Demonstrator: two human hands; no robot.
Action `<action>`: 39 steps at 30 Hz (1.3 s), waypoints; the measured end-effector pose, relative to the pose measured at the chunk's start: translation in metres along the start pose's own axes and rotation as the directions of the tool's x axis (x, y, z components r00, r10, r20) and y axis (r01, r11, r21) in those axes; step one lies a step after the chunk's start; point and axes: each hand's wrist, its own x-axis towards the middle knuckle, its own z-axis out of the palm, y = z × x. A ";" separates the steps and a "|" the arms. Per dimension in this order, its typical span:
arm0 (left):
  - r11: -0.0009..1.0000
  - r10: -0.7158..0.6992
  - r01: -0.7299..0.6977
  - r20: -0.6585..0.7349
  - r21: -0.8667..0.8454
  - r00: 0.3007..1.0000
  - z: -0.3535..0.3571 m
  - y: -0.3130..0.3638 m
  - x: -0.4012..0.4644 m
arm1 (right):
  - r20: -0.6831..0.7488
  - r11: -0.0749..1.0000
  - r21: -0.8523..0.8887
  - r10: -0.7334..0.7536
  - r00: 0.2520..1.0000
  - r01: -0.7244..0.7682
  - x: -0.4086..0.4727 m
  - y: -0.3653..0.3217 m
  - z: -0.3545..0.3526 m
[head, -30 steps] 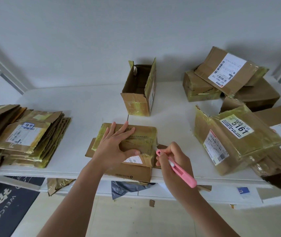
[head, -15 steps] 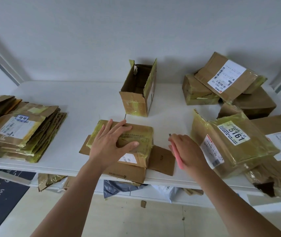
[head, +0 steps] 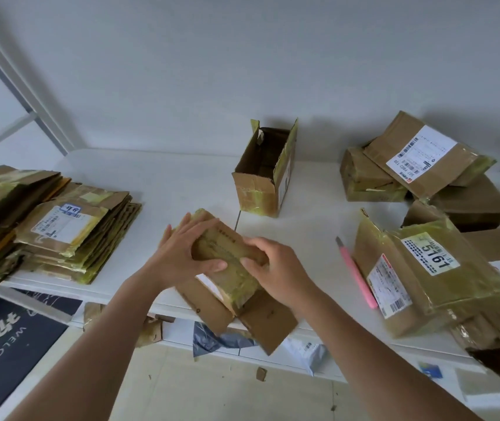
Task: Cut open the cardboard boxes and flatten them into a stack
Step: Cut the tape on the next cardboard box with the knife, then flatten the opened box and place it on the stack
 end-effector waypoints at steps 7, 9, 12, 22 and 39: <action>0.572 -0.450 0.451 0.198 -0.685 0.871 0.002 -0.011 -0.028 | -0.051 0.996 -0.030 0.081 0.995 -0.082 -0.008 -0.018 0.031; 0.473 -0.454 0.434 0.210 -0.767 0.866 0.008 -0.005 -0.028 | -0.041 0.994 -0.042 0.098 0.994 -0.100 0.009 -0.023 0.029; 0.392 -0.483 0.406 0.191 -0.825 0.855 0.012 -0.001 -0.025 | 0.022 0.994 -0.053 0.093 0.995 -0.092 0.031 -0.033 0.027; 0.410 -0.618 0.372 0.046 -0.833 0.785 0.025 -0.003 -0.024 | 0.073 0.957 -0.261 0.147 0.986 -0.123 0.049 -0.043 0.037; 0.487 -0.636 0.290 -0.107 -0.824 0.764 0.042 -0.001 -0.027 | -0.018 0.971 -0.160 0.175 0.984 -0.175 0.043 -0.034 0.041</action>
